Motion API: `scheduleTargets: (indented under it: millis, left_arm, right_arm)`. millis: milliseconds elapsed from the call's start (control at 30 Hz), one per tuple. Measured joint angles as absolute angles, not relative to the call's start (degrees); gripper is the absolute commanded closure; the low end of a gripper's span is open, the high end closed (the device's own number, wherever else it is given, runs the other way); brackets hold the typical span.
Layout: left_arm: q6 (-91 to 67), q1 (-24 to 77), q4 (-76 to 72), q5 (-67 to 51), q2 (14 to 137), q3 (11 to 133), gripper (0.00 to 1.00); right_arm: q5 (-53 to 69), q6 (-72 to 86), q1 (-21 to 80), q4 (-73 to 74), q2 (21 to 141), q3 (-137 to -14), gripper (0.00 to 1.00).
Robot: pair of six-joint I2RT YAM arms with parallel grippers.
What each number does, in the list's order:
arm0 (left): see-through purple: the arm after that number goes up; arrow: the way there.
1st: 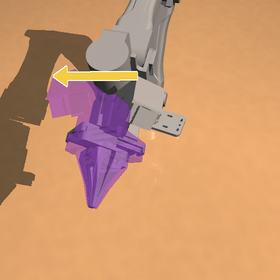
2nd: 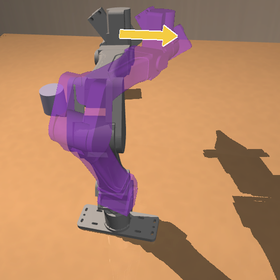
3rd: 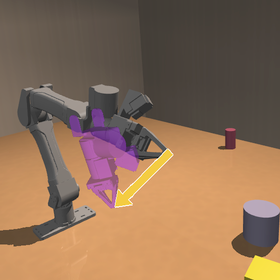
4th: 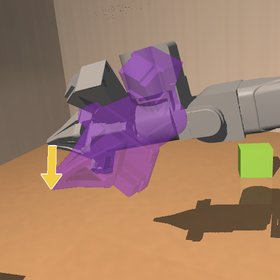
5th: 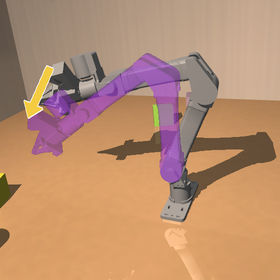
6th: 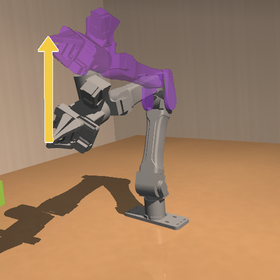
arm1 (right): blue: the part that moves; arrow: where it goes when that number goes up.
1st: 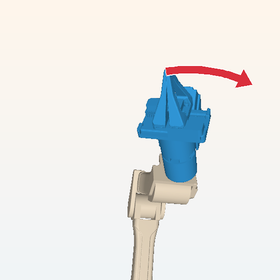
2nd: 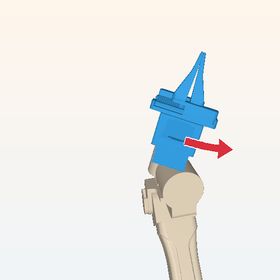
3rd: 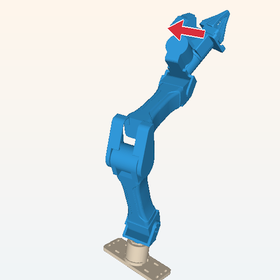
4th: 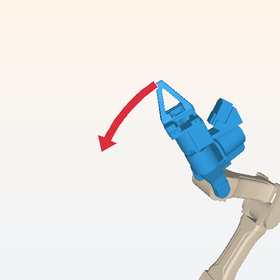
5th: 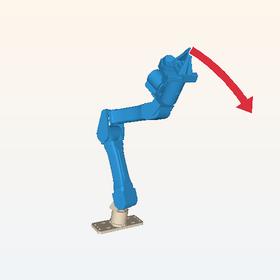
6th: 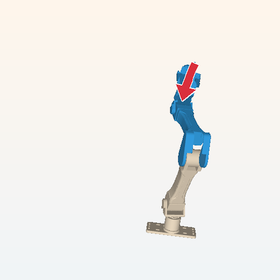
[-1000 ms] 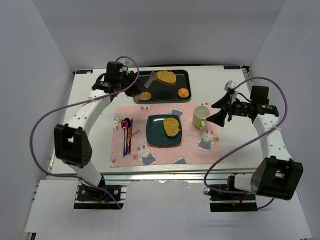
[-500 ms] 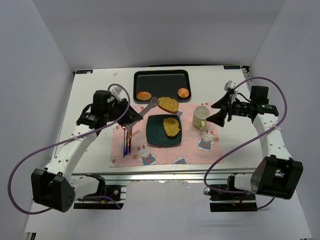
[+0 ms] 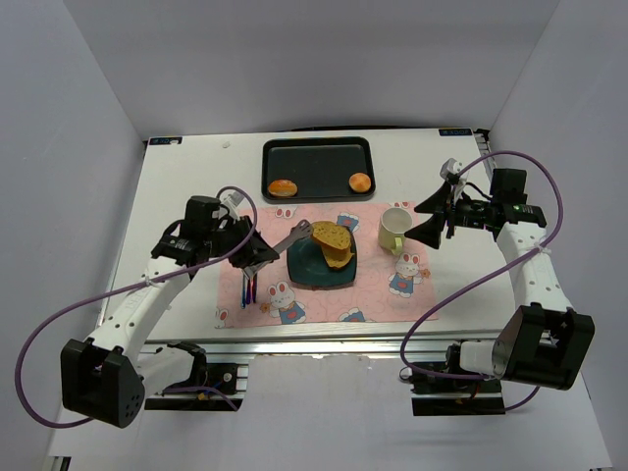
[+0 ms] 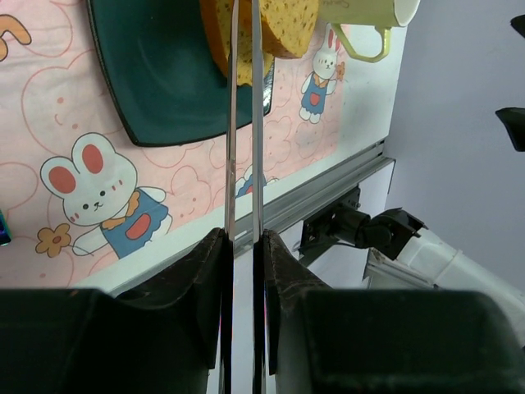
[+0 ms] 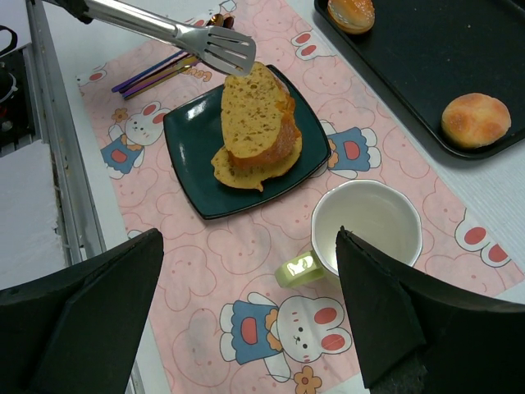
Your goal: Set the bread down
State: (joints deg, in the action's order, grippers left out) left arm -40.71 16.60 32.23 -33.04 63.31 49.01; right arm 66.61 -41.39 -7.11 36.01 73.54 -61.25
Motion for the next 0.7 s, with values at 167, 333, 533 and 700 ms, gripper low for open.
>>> scheduleTargets:
  millis: [167, 333, 533, 700]
  left_arm:
    - [-39.7, 16.6, 33.3, -33.0, 63.3, 49.0, 0.63]
    - [-38.9, 16.6, 34.2, -32.6, 63.3, 49.0, 0.56]
    - [-38.3, 16.6, 35.8, -31.4, 63.3, 49.0, 0.55]
    - [-37.3, 16.6, 38.0, -29.1, 63.3, 49.5, 0.59]
  right_arm:
    - [66.6, -41.4, -7.1, 36.0, 73.6, -61.3, 0.11]
    - [66.6, -41.4, -7.1, 36.1, 73.6, -61.3, 0.11]
    - [66.6, -41.4, -7.1, 36.1, 73.6, -61.3, 0.11]
    - [66.6, -41.5, -7.1, 36.1, 73.6, -61.3, 0.11]
